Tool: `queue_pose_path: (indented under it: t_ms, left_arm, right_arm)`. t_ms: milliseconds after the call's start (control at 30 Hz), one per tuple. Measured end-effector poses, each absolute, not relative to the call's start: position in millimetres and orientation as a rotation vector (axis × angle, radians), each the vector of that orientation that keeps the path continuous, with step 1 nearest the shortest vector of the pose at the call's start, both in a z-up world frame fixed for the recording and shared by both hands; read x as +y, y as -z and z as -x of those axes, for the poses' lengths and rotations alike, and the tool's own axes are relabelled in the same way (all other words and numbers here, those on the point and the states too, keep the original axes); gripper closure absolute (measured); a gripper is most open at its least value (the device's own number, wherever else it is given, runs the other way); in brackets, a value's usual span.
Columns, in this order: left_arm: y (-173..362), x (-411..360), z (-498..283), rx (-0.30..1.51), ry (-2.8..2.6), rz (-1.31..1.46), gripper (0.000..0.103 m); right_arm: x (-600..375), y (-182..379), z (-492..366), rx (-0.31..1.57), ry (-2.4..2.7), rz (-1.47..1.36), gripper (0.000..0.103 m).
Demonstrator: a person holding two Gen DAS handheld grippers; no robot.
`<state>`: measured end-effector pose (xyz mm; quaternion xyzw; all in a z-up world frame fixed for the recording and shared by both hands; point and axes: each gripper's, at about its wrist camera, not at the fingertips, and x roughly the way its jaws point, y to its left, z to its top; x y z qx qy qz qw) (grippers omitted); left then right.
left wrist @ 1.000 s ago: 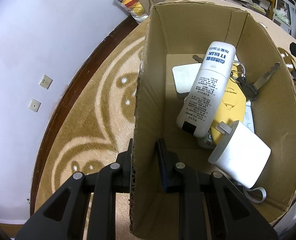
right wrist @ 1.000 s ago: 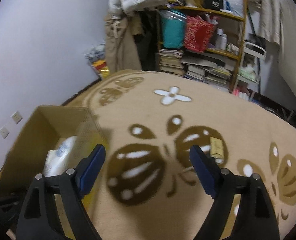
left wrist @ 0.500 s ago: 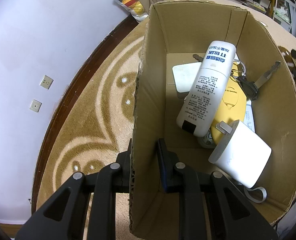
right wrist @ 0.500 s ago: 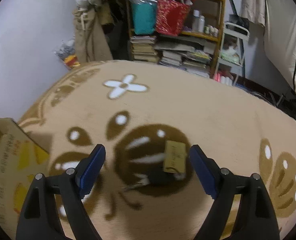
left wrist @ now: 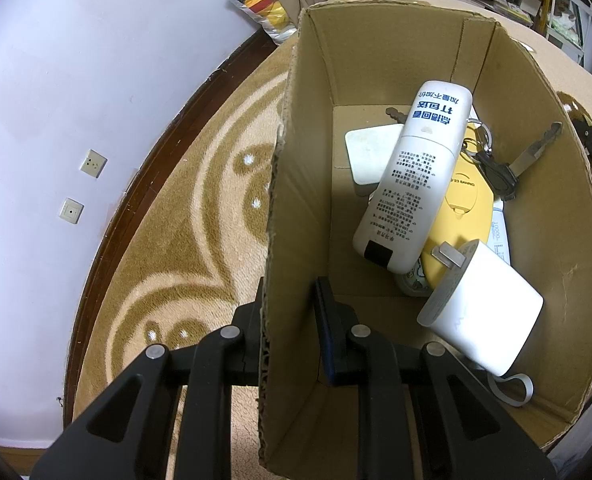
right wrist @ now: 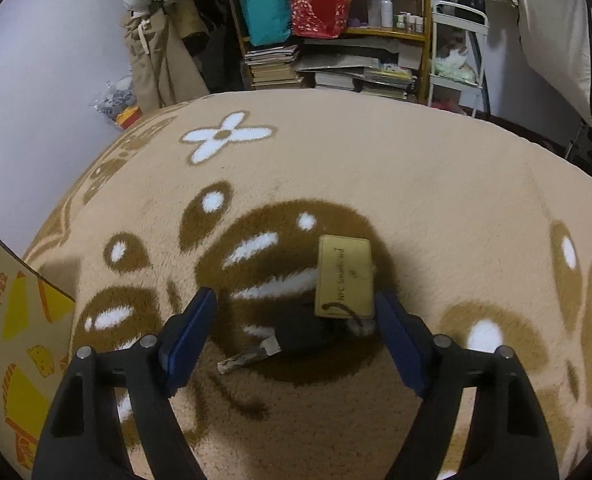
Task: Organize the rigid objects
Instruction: 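Return the right gripper to the carpet and grasp the gold NFC card tag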
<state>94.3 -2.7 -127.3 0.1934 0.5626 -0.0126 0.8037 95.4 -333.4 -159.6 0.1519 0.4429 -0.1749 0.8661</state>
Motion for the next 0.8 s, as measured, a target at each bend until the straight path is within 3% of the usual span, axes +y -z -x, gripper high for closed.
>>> queue_pose_path:
  t_ms: [133,367,800]
  left_arm:
    - [127,-2,-94,1.205,0.027,-0.415,0.083]
    - [127,-2,-94,1.206,0.026,-0.417,0.083]
    - [128,-1,-95,1.208,0.029,-0.415,0.083]
  right_arm:
    - [-335,162,-95,0.930,0.368,-0.314,0.030]
    - [-345,157,-95,0.930,0.397,-0.336,0.070]
    - [-328,139,-89,0.899,0.327,-0.277,0.072]
